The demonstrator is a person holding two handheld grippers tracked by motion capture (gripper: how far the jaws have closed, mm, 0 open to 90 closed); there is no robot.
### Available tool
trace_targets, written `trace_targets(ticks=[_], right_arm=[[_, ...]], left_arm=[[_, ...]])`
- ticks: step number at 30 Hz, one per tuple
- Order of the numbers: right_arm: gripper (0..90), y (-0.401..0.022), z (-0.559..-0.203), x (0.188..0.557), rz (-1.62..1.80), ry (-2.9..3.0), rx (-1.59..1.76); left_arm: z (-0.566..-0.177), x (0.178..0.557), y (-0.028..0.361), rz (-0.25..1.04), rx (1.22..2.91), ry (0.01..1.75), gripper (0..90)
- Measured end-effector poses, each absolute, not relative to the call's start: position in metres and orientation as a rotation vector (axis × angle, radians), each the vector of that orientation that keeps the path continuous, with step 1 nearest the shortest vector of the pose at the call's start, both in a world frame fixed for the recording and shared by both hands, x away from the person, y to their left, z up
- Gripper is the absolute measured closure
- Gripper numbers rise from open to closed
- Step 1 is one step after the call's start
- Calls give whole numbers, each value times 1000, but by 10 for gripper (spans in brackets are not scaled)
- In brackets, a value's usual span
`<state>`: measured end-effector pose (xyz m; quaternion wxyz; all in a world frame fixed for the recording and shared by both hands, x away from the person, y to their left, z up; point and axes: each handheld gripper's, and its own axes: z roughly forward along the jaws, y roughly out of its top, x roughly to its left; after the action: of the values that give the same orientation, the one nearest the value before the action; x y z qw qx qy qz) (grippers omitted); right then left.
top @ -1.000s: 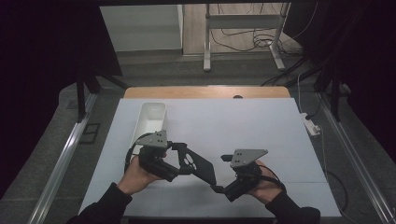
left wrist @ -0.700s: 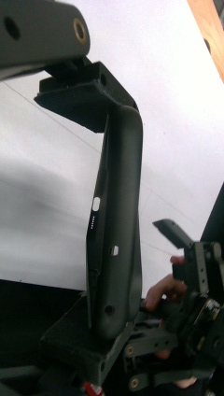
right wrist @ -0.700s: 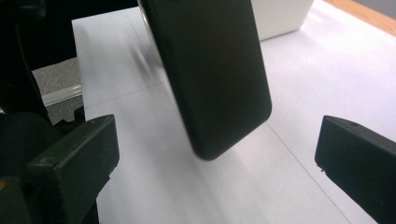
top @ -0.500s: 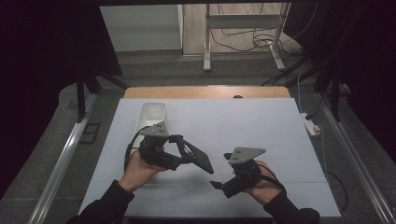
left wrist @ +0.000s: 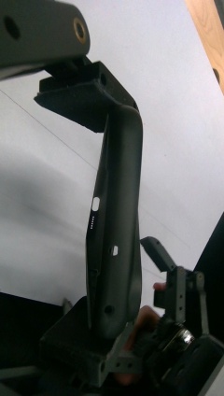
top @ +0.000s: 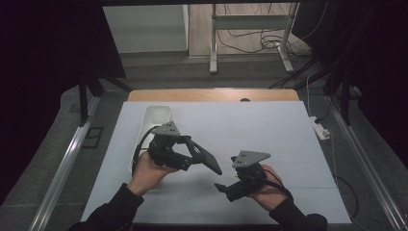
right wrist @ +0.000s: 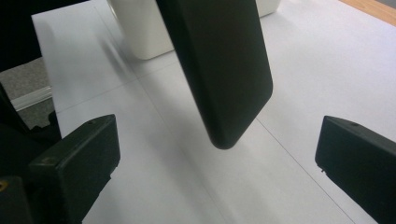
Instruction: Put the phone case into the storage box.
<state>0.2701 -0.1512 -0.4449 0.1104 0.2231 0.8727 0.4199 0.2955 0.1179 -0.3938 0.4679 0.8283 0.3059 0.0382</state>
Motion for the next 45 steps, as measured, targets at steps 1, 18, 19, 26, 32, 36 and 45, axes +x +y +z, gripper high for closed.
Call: trace_targets(ticks=[1, 18, 19, 26, 32, 36, 45], right_arm=[[0, -150, -445, 270, 1229, 2560, 657], [37, -136, -454, 276, 1113, 2573, 727], [52, -135, -455, 277, 1105, 2577, 729], [259, -131, -457, 275, 1063, 2531, 704], [455, -128, -459, 272, 1024, 2475, 666], [558, -126, -461, 271, 993, 2456, 652], [673, -124, -462, 269, 963, 2433, 623]], left_arm=[[-394, 296, 116, 96, 2030, 753, 145], [-397, 289, 105, 47, 2005, 798, 145], [-397, 288, 105, 43, 2004, 794, 145], [-394, 284, 102, 38, 1993, 791, 145], [-393, 284, 101, 30, 1985, 819, 144], [-394, 285, 101, 26, 1982, 837, 144], [-395, 286, 101, 21, 1972, 853, 139]])
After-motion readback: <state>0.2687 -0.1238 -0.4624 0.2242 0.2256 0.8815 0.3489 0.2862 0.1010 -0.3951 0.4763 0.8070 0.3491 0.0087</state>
